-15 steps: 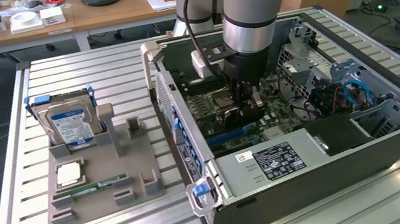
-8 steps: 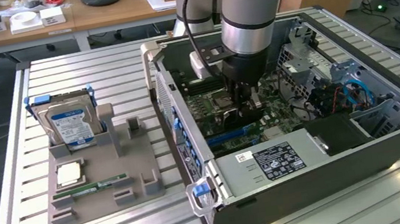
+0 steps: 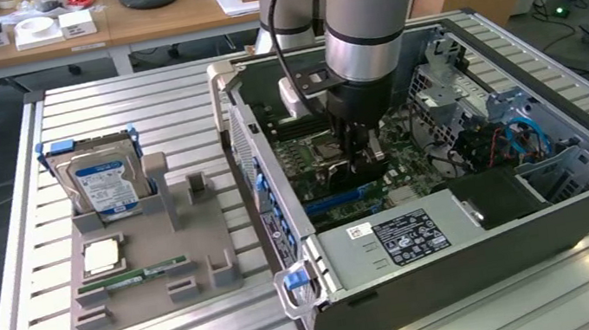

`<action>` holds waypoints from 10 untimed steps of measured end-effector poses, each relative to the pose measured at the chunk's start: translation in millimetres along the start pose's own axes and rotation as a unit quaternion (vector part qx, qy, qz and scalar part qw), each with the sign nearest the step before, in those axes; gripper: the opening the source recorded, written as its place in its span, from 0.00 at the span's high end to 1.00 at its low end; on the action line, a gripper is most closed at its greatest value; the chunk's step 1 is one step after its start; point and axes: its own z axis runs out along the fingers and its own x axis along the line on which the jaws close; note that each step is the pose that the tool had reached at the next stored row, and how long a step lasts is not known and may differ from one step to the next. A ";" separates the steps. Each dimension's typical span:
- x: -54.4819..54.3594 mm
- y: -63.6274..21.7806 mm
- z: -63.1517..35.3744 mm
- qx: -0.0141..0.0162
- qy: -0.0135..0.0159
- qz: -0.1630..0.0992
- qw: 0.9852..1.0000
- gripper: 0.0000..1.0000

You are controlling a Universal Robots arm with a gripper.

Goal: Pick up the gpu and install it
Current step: 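Insert the gpu into the slot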

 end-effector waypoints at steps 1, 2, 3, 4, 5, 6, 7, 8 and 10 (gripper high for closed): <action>0.0 0.0 0.0 0.000 0.000 0.000 1.000 0.73; 0.0 0.0 0.1 0.000 0.000 0.000 1.000 0.73; 0.0 0.0 0.3 0.000 0.000 0.000 1.000 0.73; 0.0 0.0 0.6 0.000 0.000 0.000 1.000 0.73; 0.0 0.1 0.8 0.000 0.000 0.000 1.000 0.73; 0.0 0.1 1.1 0.000 0.000 0.000 1.000 0.73; 0.0 0.1 1.3 0.000 0.000 0.000 1.000 0.73; 0.0 0.1 1.3 0.000 0.000 0.000 1.000 0.73; 0.0 0.1 1.4 0.000 0.000 0.000 1.000 0.73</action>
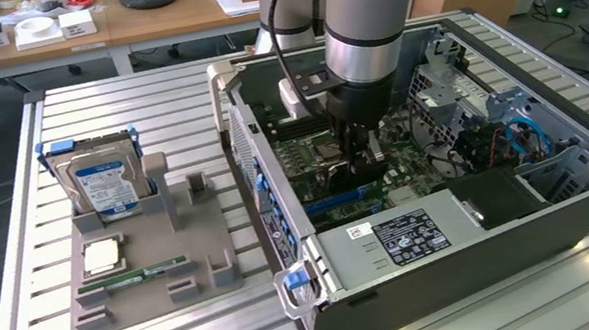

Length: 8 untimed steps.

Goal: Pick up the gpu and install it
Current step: 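Insert the gpu into the slot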

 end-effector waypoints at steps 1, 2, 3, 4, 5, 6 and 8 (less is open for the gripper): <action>0.0 0.0 0.0 0.000 0.000 0.000 1.000 0.73; 0.0 0.0 0.0 0.000 0.000 0.000 1.000 0.73; 0.0 0.0 0.4 0.000 0.000 0.000 1.000 0.73; 0.0 0.0 1.0 0.000 0.000 0.000 1.000 0.73; 0.0 0.1 1.3 0.000 0.000 0.000 1.000 0.73; 0.0 0.1 1.6 0.000 0.000 0.000 1.000 0.73; 0.1 0.1 2.4 0.000 0.000 0.000 1.000 0.73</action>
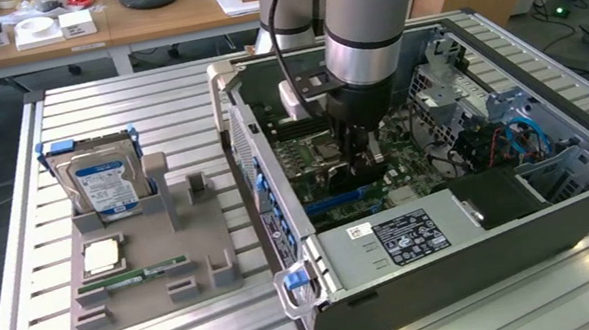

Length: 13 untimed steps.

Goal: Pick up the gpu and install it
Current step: 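Insert the gpu into the slot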

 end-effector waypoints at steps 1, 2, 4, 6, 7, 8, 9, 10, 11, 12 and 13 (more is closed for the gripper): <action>0.0 0.0 0.1 0.000 0.000 0.000 1.000 0.73; 0.0 0.0 0.7 0.000 0.000 0.000 1.000 0.73; 0.0 0.1 0.9 0.000 0.000 0.000 1.000 0.73; 0.0 0.0 0.9 0.000 0.000 0.000 1.000 0.73; 0.0 0.0 0.9 0.000 0.000 0.000 1.000 0.73; 0.0 0.0 0.9 0.000 0.000 0.000 1.000 0.73; 0.0 0.1 0.9 0.000 0.000 0.000 1.000 0.73; 0.0 0.1 0.9 -0.001 0.000 0.001 1.000 0.73; 0.0 0.2 0.9 -0.002 0.000 0.001 1.000 0.73; 0.0 0.2 0.9 -0.002 0.000 0.001 1.000 0.73; 0.0 0.1 0.9 -0.003 0.000 0.001 1.000 0.73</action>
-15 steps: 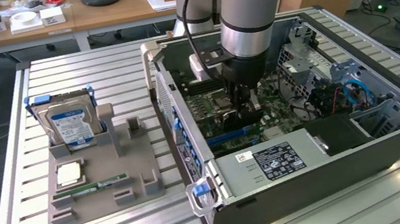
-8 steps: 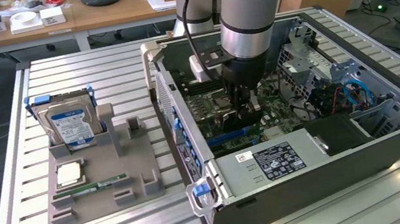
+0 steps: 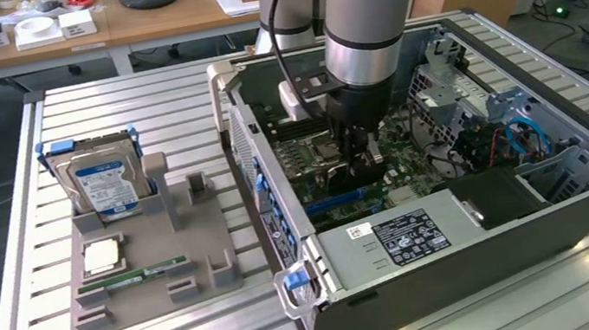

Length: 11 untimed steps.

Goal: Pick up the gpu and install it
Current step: 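Insert the gpu into the slot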

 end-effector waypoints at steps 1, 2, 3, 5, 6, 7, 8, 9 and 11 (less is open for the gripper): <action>0.0 0.0 0.0 0.000 0.000 0.000 1.000 0.73; 0.0 0.0 0.0 0.000 0.000 0.000 1.000 0.73; 0.0 0.0 0.1 0.000 0.000 0.000 1.000 0.73; 0.0 -0.1 0.2 -0.001 0.000 0.000 1.000 0.73; 0.0 -0.1 0.2 -0.002 0.000 0.000 1.000 0.73; 0.0 -0.1 0.2 -0.003 0.000 0.000 1.000 0.73; 0.0 -0.2 0.2 -0.004 0.000 0.000 1.000 0.73; 0.0 -0.2 0.2 -0.005 0.000 0.000 1.000 0.73; 0.0 -0.5 0.6 -0.006 0.000 0.001 1.000 0.73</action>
